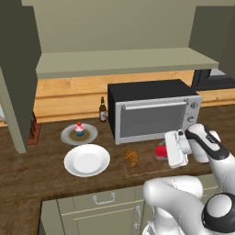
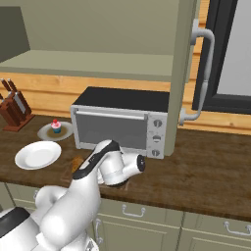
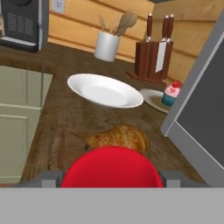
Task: From the different types of pastries on the counter, select a croissant and place it on the cutting board. Then retrieve a jar of jam from the cabinet and place it alongside the croissant on the cutting board.
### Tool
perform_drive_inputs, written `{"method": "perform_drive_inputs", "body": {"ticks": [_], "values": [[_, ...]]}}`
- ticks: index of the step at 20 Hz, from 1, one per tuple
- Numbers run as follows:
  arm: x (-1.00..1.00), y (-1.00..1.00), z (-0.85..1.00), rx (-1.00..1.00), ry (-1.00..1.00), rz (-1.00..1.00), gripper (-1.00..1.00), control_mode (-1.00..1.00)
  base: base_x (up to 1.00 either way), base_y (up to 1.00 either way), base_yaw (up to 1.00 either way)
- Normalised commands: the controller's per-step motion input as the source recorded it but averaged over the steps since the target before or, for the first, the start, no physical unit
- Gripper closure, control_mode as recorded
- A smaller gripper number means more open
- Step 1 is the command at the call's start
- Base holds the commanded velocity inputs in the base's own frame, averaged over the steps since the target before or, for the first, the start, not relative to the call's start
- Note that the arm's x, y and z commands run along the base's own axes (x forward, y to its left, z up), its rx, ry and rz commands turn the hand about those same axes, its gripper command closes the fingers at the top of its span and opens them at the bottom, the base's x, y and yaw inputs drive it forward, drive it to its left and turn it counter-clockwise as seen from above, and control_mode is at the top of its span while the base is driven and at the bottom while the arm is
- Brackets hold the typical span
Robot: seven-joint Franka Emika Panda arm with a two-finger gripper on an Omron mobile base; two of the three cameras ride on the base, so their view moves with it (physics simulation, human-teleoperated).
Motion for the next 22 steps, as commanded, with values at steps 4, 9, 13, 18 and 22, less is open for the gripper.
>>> {"method": "perform_drive_inputs", "body": {"ticks": [4, 9, 13, 18, 22], "values": [[0.19, 0.08, -0.13, 0.0, 0.0, -0.02, 1.0, -1.0, 0.0, 0.0, 0.0], [0.31, 0.04, -0.03, 0.0, 0.0, -0.02, -1.0, -1.0, 0.0, 0.0, 0.0], [0.2, 0.0, 0.0, 0.02, 0.0, 0.0, -1.0, -1.0, 0.0, 0.0, 0.0], [0.01, 0.0, 0.0, 0.01, 0.0, 0.0, -1.0, -1.0, 0.0, 0.0, 0.0], [0.0, 0.0, 0.1, 0.0, 0.0, 0.0, -1.0, -1.0, 0.0, 0.0, 0.0]]}}
